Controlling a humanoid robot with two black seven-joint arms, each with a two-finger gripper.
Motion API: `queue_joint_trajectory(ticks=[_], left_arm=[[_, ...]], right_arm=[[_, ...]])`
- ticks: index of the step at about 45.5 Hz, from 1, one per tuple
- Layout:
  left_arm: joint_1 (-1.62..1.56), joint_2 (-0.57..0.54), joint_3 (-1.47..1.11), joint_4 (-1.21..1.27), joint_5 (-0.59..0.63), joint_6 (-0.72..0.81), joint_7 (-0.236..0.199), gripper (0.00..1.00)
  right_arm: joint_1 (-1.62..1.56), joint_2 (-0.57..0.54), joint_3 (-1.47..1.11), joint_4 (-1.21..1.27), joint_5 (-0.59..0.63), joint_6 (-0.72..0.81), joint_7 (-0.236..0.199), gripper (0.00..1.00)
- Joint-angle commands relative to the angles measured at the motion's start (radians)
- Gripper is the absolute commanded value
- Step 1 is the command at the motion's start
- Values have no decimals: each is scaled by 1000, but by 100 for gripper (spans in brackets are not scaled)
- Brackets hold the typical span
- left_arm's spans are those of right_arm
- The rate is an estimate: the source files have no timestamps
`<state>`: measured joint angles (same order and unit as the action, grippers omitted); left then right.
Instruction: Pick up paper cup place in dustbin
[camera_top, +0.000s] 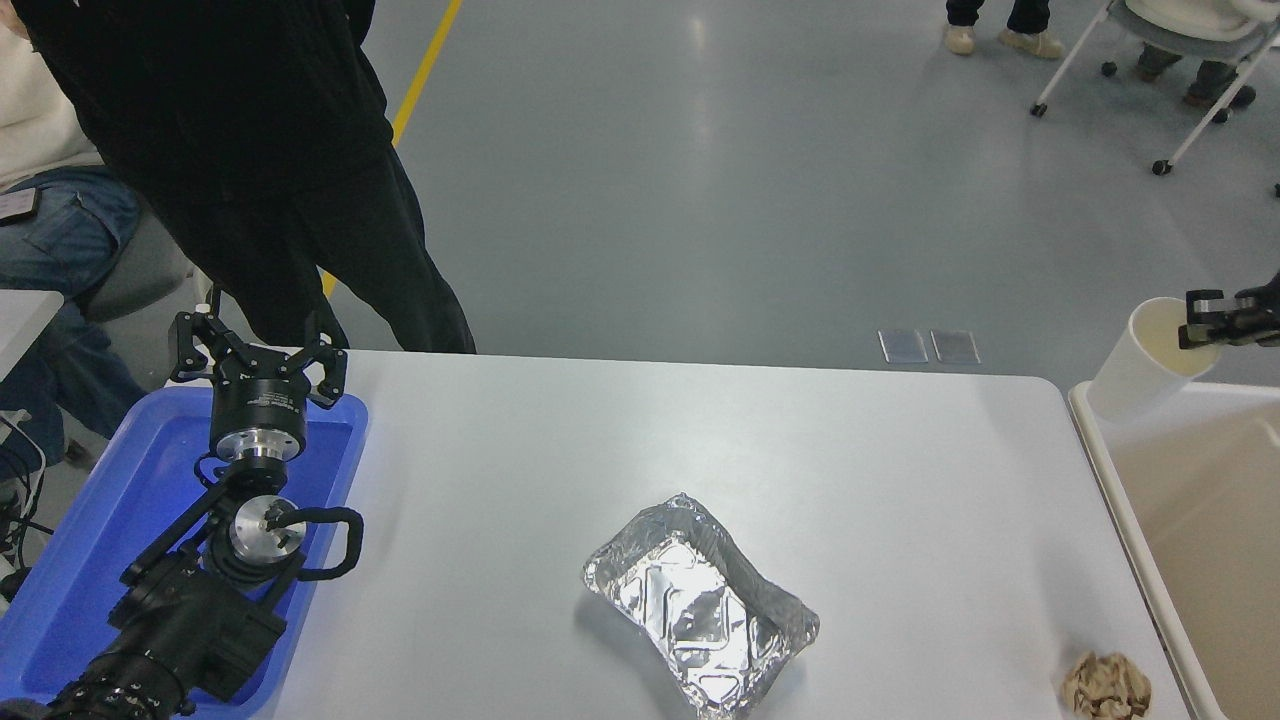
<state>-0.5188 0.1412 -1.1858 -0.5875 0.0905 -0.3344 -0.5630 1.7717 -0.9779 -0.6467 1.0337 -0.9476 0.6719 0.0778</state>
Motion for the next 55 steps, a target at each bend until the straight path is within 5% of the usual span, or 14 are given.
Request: queue_joint_trajectory(ticks=[1, 12, 20, 25, 38, 48, 55], left_arm=[[0, 0, 0, 0, 0, 0, 0, 99], [0, 0, 0, 0, 0, 0, 0, 99], [0, 0, 0, 0, 0, 0, 0, 99], [0, 0, 0, 0, 0, 0, 0, 99], [0, 0, 0, 0, 0, 0, 0, 99], [0, 0, 0, 0, 0, 0, 0, 99], [0, 0, 0, 0, 0, 0, 0, 99]], right_arm=[[176, -68, -22, 55, -5, 113, -6, 0], [225, -120, -7, 49, 3, 113, -33, 0], [210, -206, 67, -4, 10, 113, -96, 0], [178, -280, 90, -47, 71, -17, -134, 0], [-184, -190, 99, -161, 617, -655, -142, 0], [-431, -39, 203, -332, 1087, -776, -142, 0], [-672, 105, 404, -591, 1162, -795, -144, 0]])
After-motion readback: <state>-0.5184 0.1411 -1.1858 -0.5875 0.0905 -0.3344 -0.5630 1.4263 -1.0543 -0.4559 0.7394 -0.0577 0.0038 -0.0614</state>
